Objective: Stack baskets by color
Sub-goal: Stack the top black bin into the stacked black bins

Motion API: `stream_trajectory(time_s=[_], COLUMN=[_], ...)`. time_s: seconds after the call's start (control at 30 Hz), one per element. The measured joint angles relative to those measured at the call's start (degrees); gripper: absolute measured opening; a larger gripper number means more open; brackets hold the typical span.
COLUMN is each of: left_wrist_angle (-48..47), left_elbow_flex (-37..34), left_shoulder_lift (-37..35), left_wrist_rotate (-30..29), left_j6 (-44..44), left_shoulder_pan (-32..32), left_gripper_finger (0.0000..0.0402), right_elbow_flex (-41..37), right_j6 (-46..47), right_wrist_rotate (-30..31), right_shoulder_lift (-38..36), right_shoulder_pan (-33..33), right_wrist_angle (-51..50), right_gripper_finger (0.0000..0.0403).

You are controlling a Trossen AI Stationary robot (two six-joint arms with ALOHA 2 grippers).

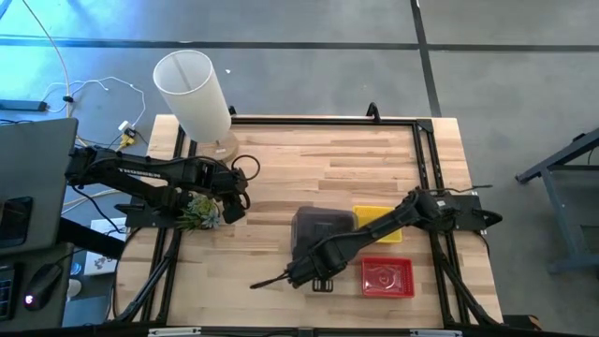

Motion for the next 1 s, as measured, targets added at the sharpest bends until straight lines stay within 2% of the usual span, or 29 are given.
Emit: stream_trajectory(time_s=[0.4, 0.67, 1.0], left_wrist_angle=[0.00, 0.00, 0.00], left_elbow_flex=[0.00, 0.00, 0.00], left_shoulder_lift=[0.00, 0.00, 0.00], left_wrist_rotate=[0.00, 0.00, 0.00], left_j6=[0.01, 0.01, 0.55], left_shoulder_pan=[0.00, 0.00, 0.00], left_gripper_finger=[0.0126, 0.0126, 0.0126], right_elbow_flex=[0.40, 3.40, 3.78], right_j6=[0.44, 0.18, 0.41], right_wrist_rotate=[-2.51, -1.16, -2.49], right_shoulder_lift=[0.32, 0.40, 0.40], right_shoulder_pan=[-1.54, -1.55, -1.64], right_wrist_angle=[-4.95, -6.94, -10.67], right_gripper_finger=[0.0000, 0.0000, 0.0000])
